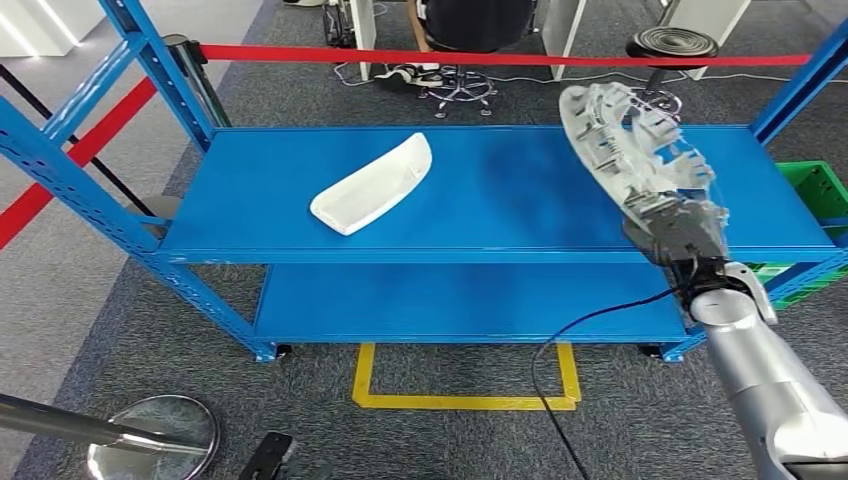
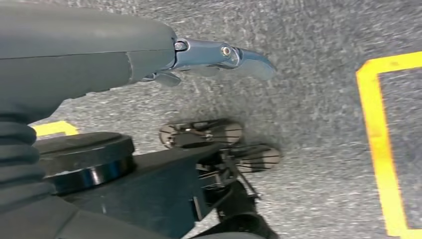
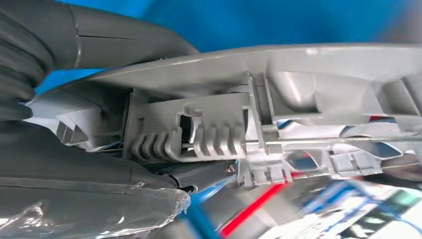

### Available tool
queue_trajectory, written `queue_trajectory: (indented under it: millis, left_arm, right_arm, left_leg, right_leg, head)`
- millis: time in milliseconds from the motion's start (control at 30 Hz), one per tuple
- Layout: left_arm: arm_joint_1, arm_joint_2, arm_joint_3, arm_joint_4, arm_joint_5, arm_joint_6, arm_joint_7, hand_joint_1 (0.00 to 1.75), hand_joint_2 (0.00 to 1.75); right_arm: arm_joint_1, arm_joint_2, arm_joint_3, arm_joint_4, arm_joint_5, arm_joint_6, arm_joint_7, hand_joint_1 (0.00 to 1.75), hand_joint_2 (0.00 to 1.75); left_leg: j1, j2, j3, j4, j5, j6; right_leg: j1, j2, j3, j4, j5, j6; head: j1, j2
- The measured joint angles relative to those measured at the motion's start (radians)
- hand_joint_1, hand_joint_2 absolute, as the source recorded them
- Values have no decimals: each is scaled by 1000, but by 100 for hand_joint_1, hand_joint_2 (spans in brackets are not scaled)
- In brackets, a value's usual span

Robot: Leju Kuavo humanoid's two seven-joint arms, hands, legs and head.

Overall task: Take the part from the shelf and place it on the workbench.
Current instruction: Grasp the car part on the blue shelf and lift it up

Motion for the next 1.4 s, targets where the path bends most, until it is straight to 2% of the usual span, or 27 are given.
queue_trajectory:
  millis: [100,133,233,267,333,500,667,733,767,800,833,900,933,967,1000,1067,1100,1133,1167,1233,1267,1300,1333,1400]
  left_arm:
    - [0,-1,12,0,7,24,-39,0,175]
    - [0,-1,17,0,11,39,-64,0,175]
    - [0,-2,38,0,39,47,-119,0,175]
    - [-1,-3,48,0,51,35,-122,0,175]
    - [-3,-4,66,0,68,6,-125,0,175]
    - [-3,-10,101,0,97,-48,-151,0,175]
    - [-4,-10,138,0,120,-57,-158,0,175]
    - [-4,-11,145,0,121,-57,-158,0,175]
    - [-4,-13,148,0,121,-55,-158,0,175]
    - [-5,-14,151,0,122,-53,-157,0,175]
    - [-5,-16,154,0,123,-51,-157,0,175]
    - [-5,-16,160,0,128,-47,-157,0,175]
    - [-4,-16,163,0,129,-45,-157,0,175]
    - [-4,-16,165,0,128,-42,-156,0,175]
    - [-4,-16,166,0,124,-39,-155,0,175]
    - [-5,-17,166,0,113,-32,-152,0,175]
    - [-6,-17,166,0,109,-30,-150,0,175]
    - [-6,-17,166,0,107,-29,-149,0,175]
    - [-7,-17,166,0,107,-28,-148,0,175]
    - [-7,-17,166,0,106,-26,-148,0,175]
    - [-7,-17,166,0,105,-25,-148,0,175]
    - [-7,-18,166,0,104,-25,-148,0,175]
    - [-8,-18,166,0,103,-24,-148,0,175]
    - [-9,-18,166,0,102,-24,-148,0,175]
  right_arm:
    - [34,4,-21,-88,-104,73,-5,175,175]
    - [54,4,-33,-123,-185,123,-3,175,175]
    - [135,4,-71,-273,-613,279,39,175,175]
    - [168,4,-75,-327,-752,303,54,175,175]
    - [234,5,-73,-424,-913,318,69,175,175]
    - [344,13,-57,-590,-985,289,58,175,175]
    - [390,44,-31,-707,-999,211,15,175,175]
    - [403,48,-24,-741,-999,198,12,175,175]
    - [408,49,-21,-756,-999,195,11,175,175]
    - [411,49,-19,-768,-998,191,8,175,175]
    - [415,49,-17,-778,-993,185,3,175,175]
    - [429,49,-13,-799,-972,165,-10,175,175]
    - [440,49,-11,-813,-959,153,-17,175,175]
    - [451,49,-9,-828,-947,141,-22,175,175]
    - [461,49,-6,-842,-938,131,-26,175,175]
    - [473,49,-2,-869,-927,115,-33,175,175]
    - [477,49,0,-880,-924,110,-37,175,175]
    - [480,49,1,-891,-923,107,-40,175,175]
    - [483,49,2,-899,-922,105,-42,175,175]
    - [489,49,3,-911,-921,103,-44,175,175]
    - [491,49,4,-914,-921,102,-44,175,175]
    - [492,49,4,-917,-920,101,-44,175,175]
    - [493,49,4,-920,-920,101,-44,175,175]
    - [493,49,5,-926,-919,101,-44,175,175]
  left_leg:
    - [0,-1,2,0,0,0]
    - [0,-1,2,0,0,0]
    - [0,-2,2,0,0,0]
    - [0,-2,2,0,-1,0]
    - [0,-1,2,0,-1,0]
    - [0,-3,0,0,-1,1]
    - [-3,-2,0,2,0,3]
    - [2,-1,2,-1,6,7]
    - [6,-1,4,-3,10,9]
    - [10,0,6,-4,14,11]
    - [14,0,7,-4,17,11]
    - [17,0,7,-1,17,12]
    - [18,0,6,1,17,11]
    - [20,0,6,3,16,10]
    - [21,-1,6,5,14,7]
    - [24,-1,5,13,7,-1]
    - [24,-1,2,18,3,-6]
    - [23,-1,-1,23,0,-11]
    - [22,-1,-4,28,-1,-14]
    - [22,-1,-7,35,-5,-19]
    - [23,-1,-12,43,-16,-27]
    - [25,-1,-21,65,-39,-38]
    - [30,-1,-38,106,-75,-50]
    - [46,-1,-83,221,-153,-70]
  right_leg:
    - [0,-1,2,0,0,0]
    - [1,-3,2,0,0,0]
    - [1,-4,3,0,-1,-1]
    - [1,-3,3,0,-1,-1]
    - [1,-2,3,0,-1,-1]
    - [0,-6,2,0,-2,0]
    - [-3,-4,2,-1,1,4]
    - [-1,-4,0,3,-2,8]
    - [-1,-3,-5,16,-15,14]
    - [-2,-3,-17,48,-41,20]
    - [-6,-3,-38,103,-78,28]
    - [-17,-3,-90,253,-154,41]
    - [-22,-4,-106,306,-172,45]
    - [-27,-4,-106,321,-171,49]
    - [-30,-5,-86,294,-152,52]
    - [-35,-6,-1,157,-104,56]
    - [-35,-6,37,97,-89,54]
    - [-35,-5,61,57,-84,53]
    - [-34,-4,70,44,-89,50]
    - [-36,-4,64,40,-86,42]
    - [-38,-4,61,39,-84,37]
    - [-42,-5,57,37,-80,30]
    - [-45,-5,52,35,-75,24]
    - [-47,-6,37,36,-65,18]
  head:
    - [0,0]
    - [0,0]
    - [0,0]
    - [0,0]
    - [0,0]
    - [0,0]
    - [0,0]
    - [-1,0]
    - [0,0]
    - [0,0]
    - [1,0]
    - [2,0]
    - [2,0]
    - [2,0]
    - [2,0]
    - [2,0]
    - [2,0]
    - [2,0]
    - [1,0]
    - [2,0]
    - [0,0]
    - [-1,0]
    - [-3,0]
    - [-6,0]
